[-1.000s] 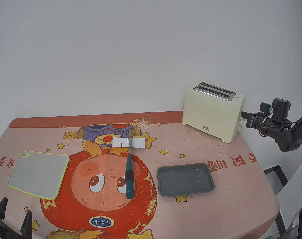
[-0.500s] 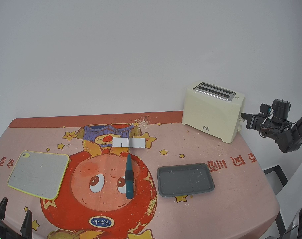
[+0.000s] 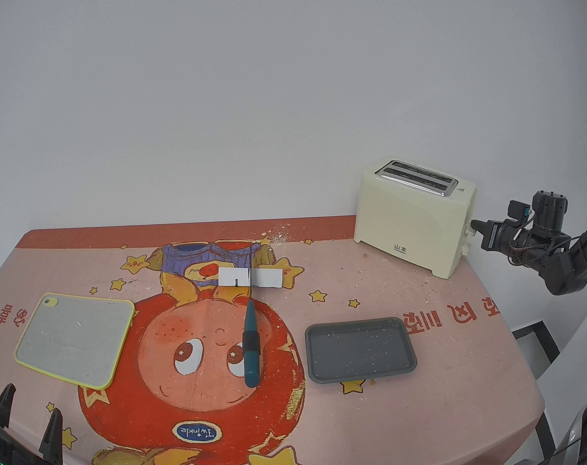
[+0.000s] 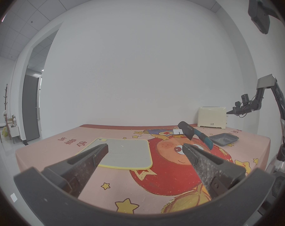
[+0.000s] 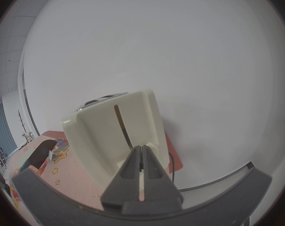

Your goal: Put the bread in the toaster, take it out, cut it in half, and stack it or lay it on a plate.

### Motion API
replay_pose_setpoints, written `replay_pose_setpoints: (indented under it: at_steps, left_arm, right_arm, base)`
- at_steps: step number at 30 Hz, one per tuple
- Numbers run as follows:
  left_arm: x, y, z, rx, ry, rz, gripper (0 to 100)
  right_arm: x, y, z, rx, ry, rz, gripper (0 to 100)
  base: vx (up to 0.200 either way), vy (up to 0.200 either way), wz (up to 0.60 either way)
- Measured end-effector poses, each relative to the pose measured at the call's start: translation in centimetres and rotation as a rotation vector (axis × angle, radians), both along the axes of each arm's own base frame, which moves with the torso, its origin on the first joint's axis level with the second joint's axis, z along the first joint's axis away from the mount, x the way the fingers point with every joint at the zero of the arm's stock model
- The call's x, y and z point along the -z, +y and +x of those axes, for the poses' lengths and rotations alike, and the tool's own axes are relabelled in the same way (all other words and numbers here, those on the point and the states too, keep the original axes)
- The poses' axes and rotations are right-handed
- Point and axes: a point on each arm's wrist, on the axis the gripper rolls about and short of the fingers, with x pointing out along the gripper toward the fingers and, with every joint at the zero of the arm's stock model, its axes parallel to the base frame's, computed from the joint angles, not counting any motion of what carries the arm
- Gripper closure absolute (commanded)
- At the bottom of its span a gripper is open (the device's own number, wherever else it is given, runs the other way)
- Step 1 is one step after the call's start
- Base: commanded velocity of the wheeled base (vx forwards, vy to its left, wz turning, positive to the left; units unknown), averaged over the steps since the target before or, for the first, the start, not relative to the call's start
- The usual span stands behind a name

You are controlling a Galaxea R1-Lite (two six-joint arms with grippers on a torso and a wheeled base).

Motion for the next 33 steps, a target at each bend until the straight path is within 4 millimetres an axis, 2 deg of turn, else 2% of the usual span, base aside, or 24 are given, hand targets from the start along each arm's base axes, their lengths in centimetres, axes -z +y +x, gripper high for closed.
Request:
replay_pose_setpoints:
  at_steps: [4,5,10,15,18,25,33]
  left_arm:
    - [0.0,0.0,0.0,0.0,0.0,0.0,0]
    - [0.0,0.0,0.0,0.0,0.0,0.0,0]
    - [0.0,0.0,0.0,0.0,0.0,0.001,0]
    - [0.0,0.0,0.0,0.0,0.0,0.002,0]
    - [0.0,0.0,0.0,0.0,0.0,0.002,0]
    - [0.0,0.0,0.0,0.0,0.0,0.002,0]
    - [0.0,0.0,0.0,0.0,0.0,0.002,0]
  right_arm:
    - [-1.7,-0.7,-1.5,0.021,-0.037,-0.001,100]
    - [-2.6,-1.0,-2.9,0.033,-0.054,-0.002,100]
    - [-4.5,-1.2,-7.2,0.05,-0.077,-0.004,100]
    - [-6.0,-1.1,-12.6,0.054,-0.116,-0.004,100]
    - [-6.4,-0.9,-14.5,0.053,-0.136,-0.005,100]
    - [-6.6,-0.6,-16.4,0.054,-0.154,0.0,100]
    - [-4.8,-0.2,-16.9,0.032,-0.09,-0.004,100]
  base:
    - [0.0,0.0,0.0]
    - [0.0,0.0,0.0]
    - [0.0,0.0,0.0]
    - [0.0,0.0,0.0]
    - [0.0,0.0,0.0]
    - [0.0,0.0,0.0]
    - [0.0,0.0,0.0]
